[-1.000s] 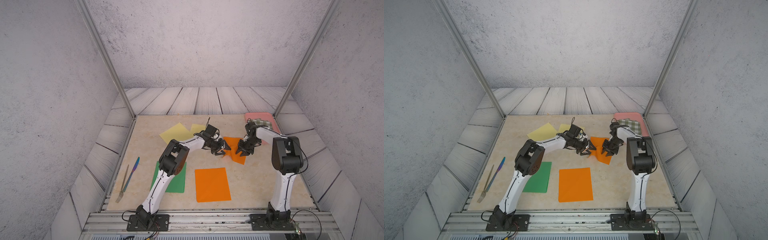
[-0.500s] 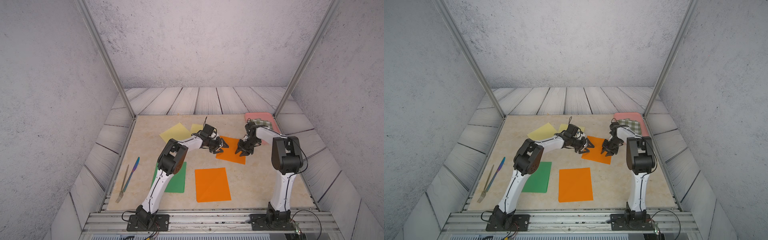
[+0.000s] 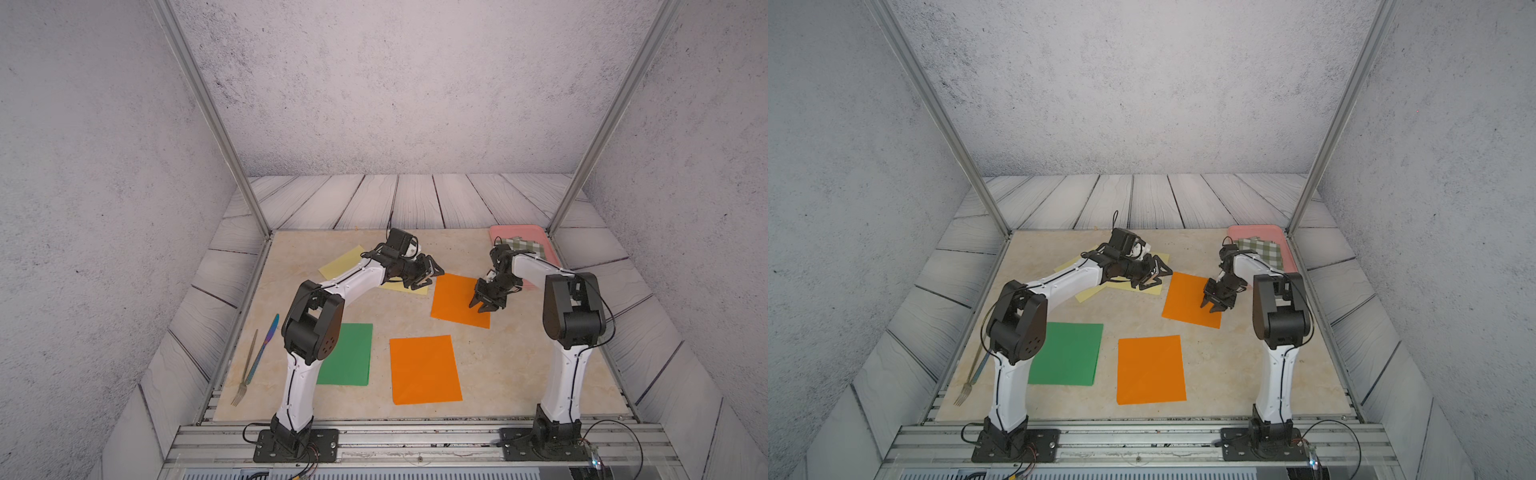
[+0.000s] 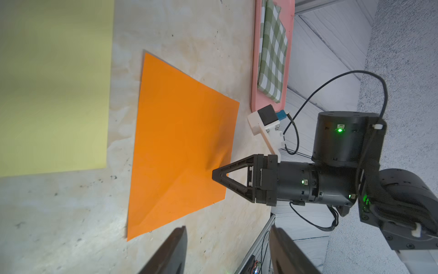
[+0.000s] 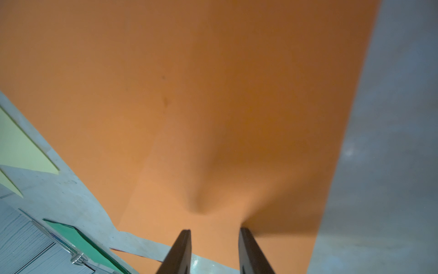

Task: Sort the scattered colored papers by color
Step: Pick up the colored paper from the center of the board.

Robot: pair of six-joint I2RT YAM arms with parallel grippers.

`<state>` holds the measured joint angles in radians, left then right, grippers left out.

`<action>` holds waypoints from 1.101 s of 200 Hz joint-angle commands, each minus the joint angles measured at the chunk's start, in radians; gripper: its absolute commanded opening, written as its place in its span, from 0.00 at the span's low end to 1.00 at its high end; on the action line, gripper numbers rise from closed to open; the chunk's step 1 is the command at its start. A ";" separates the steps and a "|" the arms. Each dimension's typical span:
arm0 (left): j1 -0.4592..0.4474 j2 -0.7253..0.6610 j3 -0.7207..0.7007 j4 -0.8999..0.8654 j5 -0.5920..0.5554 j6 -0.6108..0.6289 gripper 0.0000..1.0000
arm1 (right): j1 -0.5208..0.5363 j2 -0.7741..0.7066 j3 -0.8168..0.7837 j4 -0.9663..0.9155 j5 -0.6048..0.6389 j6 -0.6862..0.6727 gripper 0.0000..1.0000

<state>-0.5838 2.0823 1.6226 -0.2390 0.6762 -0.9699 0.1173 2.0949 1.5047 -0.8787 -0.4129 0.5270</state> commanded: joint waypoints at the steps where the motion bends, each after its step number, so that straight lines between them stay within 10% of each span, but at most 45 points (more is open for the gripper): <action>1: -0.010 0.005 -0.103 -0.106 -0.021 -0.013 0.61 | 0.006 0.070 -0.009 -0.003 0.014 0.005 0.37; 220: -0.060 0.167 -0.069 -0.129 -0.051 0.108 0.62 | 0.007 0.091 0.023 -0.014 0.021 0.008 0.38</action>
<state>-0.6228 2.1933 1.5322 -0.3141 0.6434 -0.9009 0.1173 2.1136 1.5349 -0.9081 -0.4141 0.5312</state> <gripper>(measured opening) 0.615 0.383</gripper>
